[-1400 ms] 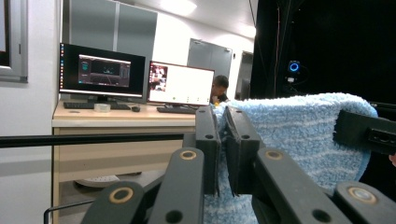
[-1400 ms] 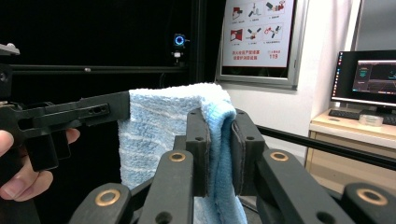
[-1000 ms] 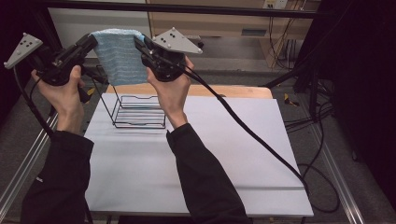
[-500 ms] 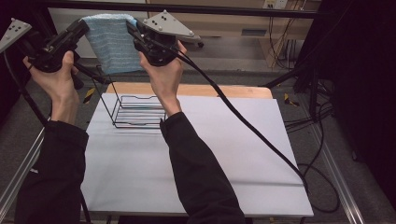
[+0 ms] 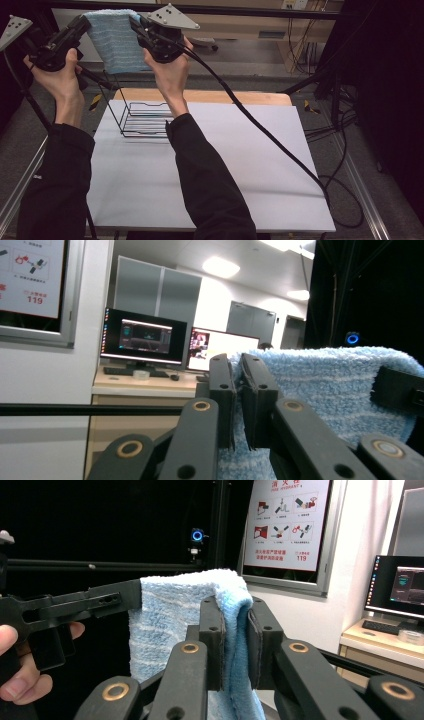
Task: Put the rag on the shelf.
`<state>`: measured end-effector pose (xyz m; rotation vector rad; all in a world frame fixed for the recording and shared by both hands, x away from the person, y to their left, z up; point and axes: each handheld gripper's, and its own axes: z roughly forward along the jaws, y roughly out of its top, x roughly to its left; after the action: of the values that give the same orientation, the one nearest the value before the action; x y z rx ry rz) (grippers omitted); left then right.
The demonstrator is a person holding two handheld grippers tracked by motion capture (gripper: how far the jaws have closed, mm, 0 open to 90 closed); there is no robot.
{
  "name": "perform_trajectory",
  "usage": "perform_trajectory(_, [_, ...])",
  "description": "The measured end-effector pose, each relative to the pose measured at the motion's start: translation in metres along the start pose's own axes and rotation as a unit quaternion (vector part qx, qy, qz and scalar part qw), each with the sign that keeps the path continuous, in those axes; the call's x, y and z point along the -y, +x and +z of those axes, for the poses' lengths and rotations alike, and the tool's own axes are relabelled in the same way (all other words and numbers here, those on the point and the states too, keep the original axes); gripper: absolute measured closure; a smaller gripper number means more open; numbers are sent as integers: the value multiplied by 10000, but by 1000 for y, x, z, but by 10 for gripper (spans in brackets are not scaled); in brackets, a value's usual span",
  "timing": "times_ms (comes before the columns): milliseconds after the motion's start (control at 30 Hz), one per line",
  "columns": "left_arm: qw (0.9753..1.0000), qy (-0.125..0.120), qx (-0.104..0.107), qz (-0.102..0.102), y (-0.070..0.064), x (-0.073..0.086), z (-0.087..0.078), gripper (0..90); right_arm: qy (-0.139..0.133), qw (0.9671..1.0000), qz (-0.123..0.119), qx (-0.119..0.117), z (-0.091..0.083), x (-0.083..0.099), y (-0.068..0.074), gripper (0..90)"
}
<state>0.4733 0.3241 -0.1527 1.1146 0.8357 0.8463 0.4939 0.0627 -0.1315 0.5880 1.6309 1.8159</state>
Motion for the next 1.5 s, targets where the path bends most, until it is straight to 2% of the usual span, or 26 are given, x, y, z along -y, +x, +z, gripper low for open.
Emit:
perform_trajectory(333, [9995,262,-115,92,10,16,17,843,220,9996,126,92,11,21,-9,803])
perform_trajectory(833, [9981,585,-73,162,18,46,24,842,496,9984,211,148,15,55,-23,803])
perform_trajectory(1200, [9970,717,28,283,21,61,11,842,682,9971,323,111,11,74,-21,800])
perform_trajectory(1500, [9950,924,120,360,25,74,3,841,779,9960,420,71,7,91,-18,799])
